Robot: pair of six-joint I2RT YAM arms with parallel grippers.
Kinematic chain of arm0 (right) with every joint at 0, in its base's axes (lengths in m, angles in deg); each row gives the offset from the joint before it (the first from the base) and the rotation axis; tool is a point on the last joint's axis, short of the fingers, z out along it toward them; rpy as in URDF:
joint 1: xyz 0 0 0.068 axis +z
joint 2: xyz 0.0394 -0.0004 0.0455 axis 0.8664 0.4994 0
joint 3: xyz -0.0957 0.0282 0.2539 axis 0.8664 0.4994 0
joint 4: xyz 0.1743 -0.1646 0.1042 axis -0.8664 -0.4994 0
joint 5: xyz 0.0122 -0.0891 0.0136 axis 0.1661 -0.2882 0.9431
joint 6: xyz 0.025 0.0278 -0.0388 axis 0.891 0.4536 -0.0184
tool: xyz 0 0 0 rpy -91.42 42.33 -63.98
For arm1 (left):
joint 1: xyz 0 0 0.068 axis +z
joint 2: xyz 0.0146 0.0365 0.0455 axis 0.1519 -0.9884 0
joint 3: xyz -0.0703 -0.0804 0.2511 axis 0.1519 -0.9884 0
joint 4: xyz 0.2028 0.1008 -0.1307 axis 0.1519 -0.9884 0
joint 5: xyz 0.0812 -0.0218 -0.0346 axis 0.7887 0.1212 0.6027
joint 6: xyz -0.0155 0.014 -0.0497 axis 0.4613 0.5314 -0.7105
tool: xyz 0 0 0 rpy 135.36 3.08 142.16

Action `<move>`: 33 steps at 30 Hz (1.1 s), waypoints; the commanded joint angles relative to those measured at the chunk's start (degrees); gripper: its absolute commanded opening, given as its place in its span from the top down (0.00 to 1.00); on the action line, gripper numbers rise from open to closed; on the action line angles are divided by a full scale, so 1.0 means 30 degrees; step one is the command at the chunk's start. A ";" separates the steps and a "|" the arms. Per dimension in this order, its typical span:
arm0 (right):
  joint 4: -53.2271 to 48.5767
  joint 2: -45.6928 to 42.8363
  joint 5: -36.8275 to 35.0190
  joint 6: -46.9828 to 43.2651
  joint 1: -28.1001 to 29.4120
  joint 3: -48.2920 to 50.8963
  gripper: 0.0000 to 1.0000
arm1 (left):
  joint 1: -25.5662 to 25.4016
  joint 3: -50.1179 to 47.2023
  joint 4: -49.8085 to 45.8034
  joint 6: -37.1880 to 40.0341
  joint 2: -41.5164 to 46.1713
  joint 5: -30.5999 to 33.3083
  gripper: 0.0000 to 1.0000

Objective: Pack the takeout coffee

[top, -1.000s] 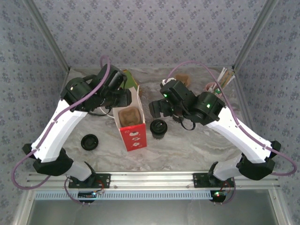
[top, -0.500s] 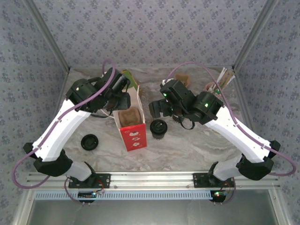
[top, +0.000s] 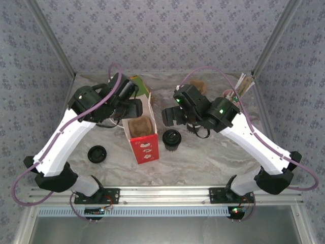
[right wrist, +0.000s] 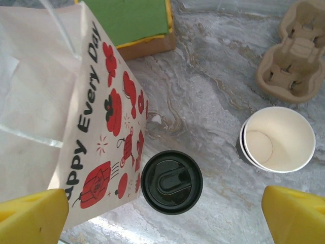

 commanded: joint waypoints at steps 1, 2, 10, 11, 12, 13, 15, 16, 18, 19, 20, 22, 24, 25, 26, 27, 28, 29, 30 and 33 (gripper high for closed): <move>-0.1136 0.0447 0.0724 0.0640 -0.0588 -0.0373 0.00 | 0.0754 0.0890 -0.0720 0.0722 0.1240 0.0775 0.32; -0.1323 0.0625 0.0871 0.0724 -0.0808 -0.0474 0.00 | 0.1088 0.0807 -0.0773 0.0838 0.1466 0.0779 0.30; -0.2824 0.2276 0.2076 0.0686 -0.2019 -0.1152 0.00 | 0.5024 -0.2697 0.0015 0.1629 0.4790 -0.0137 0.00; -0.2908 0.2403 0.2165 0.0714 -0.2112 -0.1106 0.00 | 0.5613 -0.3173 0.0114 0.1796 0.5143 -0.0514 0.00; -0.2911 0.2515 0.2296 0.0687 -0.2251 -0.1024 0.00 | 0.6213 -0.3697 0.0218 0.1917 0.5497 -0.0866 0.00; -0.2897 0.2638 0.2400 0.0685 -0.2375 -0.0964 0.00 | 0.6713 -0.4204 0.0323 0.2043 0.5859 -0.1143 0.00; -0.2905 0.2823 0.2607 0.0738 -0.2624 -0.0919 0.00 | 0.7417 -0.5167 0.0572 0.2264 0.6444 -0.1382 0.00; -0.2998 0.2953 0.2664 0.0794 -0.2781 -0.0924 0.00 | 0.7819 -0.5689 0.0669 0.2339 0.6715 -0.1490 0.00; -0.3245 0.3223 0.2746 0.0780 -0.3003 -0.1058 0.00 | 0.8635 -0.6532 0.0868 0.2546 0.7131 -0.1889 0.00; -0.3456 0.3446 0.2755 0.0730 -0.3141 -0.1181 0.00 | 0.9074 -0.6926 0.0938 0.2656 0.7313 -0.2074 0.00; -0.3596 0.3649 0.2754 0.0673 -0.3199 -0.1256 0.00 | 0.9427 -0.7213 0.0932 0.2747 0.7434 -0.2186 0.00; -0.3872 0.4069 0.2892 0.0499 -0.3358 -0.1364 0.00 | 1.0178 -0.7845 0.0996 0.2839 0.7738 -0.2262 0.00; -0.4079 0.4536 0.2909 0.0471 -0.3448 -0.1388 0.00 | 1.0913 -0.8545 0.1311 0.3058 0.8039 -0.2587 0.00; -0.4082 0.4749 0.2918 0.0482 -0.3450 -0.1358 0.00 | 1.1374 -0.8932 0.1556 0.3161 0.8174 -0.2997 0.00; -0.4061 0.4933 0.2895 0.0453 -0.3451 -0.1363 0.00 | 1.1808 -0.9263 0.1743 0.3244 0.8295 -0.3504 0.00; -0.3955 0.5096 0.2723 0.0368 -0.3411 -0.1295 0.04 | 1.2294 -0.9516 0.1920 0.3282 0.8373 -0.4174 0.00; -0.3835 0.5215 0.2659 0.0334 -0.3331 -0.1235 0.07 | 1.2667 -0.9723 0.2032 0.3294 0.8411 -0.4806 0.00; -0.3677 0.5309 0.2593 0.0336 -0.3252 -0.1119 0.10 | 1.2880 -0.9877 0.2166 0.3300 0.8444 -0.5143 0.00; -0.3495 0.5351 0.2573 0.0334 -0.3207 -0.0927 0.14 | 1.3023 -1.0024 0.2255 0.3299 0.8472 -0.5387 0.00; -0.3214 0.5572 0.2745 0.0492 -0.3099 -0.0691 0.17 | 1.3118 -1.0197 0.2349 0.3284 0.8507 -0.5501 0.00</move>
